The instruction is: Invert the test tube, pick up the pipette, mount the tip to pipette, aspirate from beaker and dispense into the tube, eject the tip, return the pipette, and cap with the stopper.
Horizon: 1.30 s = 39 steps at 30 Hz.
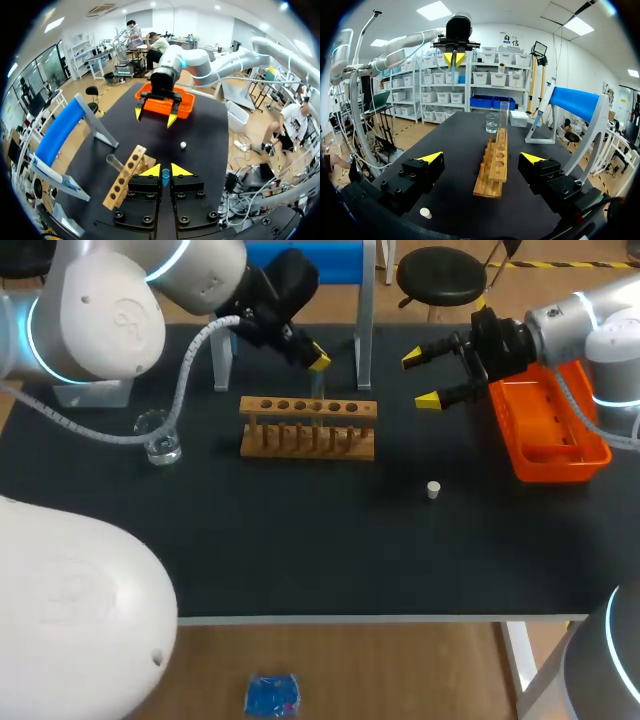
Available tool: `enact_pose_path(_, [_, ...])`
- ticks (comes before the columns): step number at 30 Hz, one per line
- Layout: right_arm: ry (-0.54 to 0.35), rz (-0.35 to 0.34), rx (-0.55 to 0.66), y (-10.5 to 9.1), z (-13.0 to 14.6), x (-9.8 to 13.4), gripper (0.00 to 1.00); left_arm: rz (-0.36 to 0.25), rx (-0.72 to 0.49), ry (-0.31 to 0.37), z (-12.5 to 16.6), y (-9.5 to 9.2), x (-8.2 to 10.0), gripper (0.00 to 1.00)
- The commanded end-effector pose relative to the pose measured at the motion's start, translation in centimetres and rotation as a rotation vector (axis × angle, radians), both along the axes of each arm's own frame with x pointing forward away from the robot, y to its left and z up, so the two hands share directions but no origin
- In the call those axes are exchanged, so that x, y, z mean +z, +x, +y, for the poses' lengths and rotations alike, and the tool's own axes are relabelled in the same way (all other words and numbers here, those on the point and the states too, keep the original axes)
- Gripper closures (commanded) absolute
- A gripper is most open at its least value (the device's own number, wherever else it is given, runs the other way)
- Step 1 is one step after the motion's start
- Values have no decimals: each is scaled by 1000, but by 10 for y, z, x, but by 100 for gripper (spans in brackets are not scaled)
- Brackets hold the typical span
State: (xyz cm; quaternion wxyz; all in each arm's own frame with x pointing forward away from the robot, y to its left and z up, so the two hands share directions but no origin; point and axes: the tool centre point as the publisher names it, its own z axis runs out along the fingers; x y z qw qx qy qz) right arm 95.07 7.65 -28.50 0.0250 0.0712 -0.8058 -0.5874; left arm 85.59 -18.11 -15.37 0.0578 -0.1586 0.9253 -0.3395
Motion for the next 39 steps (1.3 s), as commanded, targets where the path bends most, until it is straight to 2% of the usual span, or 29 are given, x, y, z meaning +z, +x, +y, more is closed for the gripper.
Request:
enact_pose_path(1, [1,0,3,1,-1,0,0,0,-14,-25,2,-5,-7,100])
enact_pose_path(5, [1,0,3,1,-1,0,0,14,-33,-15,-1,-8,-8,100])
enact_pose_path(15, [1,0,3,1,-1,0,0,20,-57,-36,-7,-16,-8,100])
enact_pose_path(27, [1,0,3,1,-1,0,0,20,-57,-36,-7,-16,-8,100])
enact_pose_path(31, [37,-8,45,-29,-13,25,0,20,-57,-36,-7,-16,-8,100])
enact_pose_path(39, [106,28,90,-87,-23,51,0,20,-57,-36,-7,-16,-8,100])
